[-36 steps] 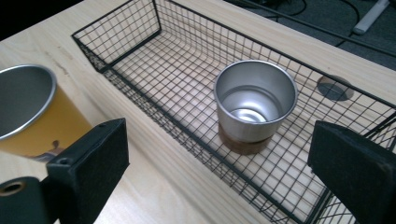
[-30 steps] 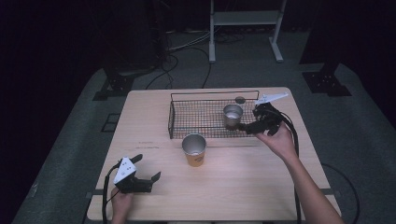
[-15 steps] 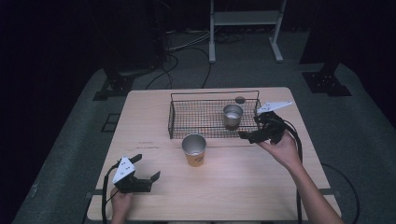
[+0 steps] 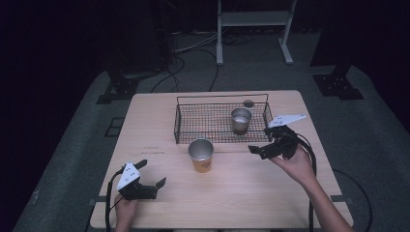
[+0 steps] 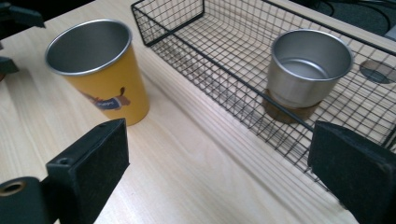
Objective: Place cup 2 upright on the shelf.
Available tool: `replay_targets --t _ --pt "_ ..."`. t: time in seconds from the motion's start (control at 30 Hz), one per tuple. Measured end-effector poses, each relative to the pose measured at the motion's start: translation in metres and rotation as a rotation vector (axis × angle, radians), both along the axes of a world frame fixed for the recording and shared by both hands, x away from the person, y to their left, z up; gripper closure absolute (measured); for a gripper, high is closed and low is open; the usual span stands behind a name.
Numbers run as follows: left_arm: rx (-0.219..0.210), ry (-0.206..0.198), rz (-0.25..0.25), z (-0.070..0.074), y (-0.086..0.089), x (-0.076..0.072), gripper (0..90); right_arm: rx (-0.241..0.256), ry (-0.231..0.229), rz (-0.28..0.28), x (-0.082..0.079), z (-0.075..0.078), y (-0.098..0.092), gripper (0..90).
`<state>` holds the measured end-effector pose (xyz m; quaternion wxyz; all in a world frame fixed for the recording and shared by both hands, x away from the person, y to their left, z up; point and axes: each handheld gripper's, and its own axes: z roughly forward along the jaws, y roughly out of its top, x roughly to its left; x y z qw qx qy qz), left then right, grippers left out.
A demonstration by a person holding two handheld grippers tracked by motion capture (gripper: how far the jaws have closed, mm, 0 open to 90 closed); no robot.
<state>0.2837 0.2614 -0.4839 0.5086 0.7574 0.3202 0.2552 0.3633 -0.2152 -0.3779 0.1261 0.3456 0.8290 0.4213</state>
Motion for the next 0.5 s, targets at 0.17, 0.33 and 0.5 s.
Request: replay_targets --t 0.17,0.33,0.5 --pt "0.000 -0.001 -0.001 0.000 0.000 0.000 0.0 -0.012 -0.005 0.023 -0.007 -0.002 0.006 4.4" --pt "0.003 -0.001 0.000 0.000 0.000 0.000 0.0 -0.011 -0.006 0.047 -0.014 -0.004 0.011 4.4" --pt "0.008 0.002 -0.001 0.000 0.000 0.000 0.0 -0.014 -0.011 0.076 -0.021 -0.007 0.018 4.4"
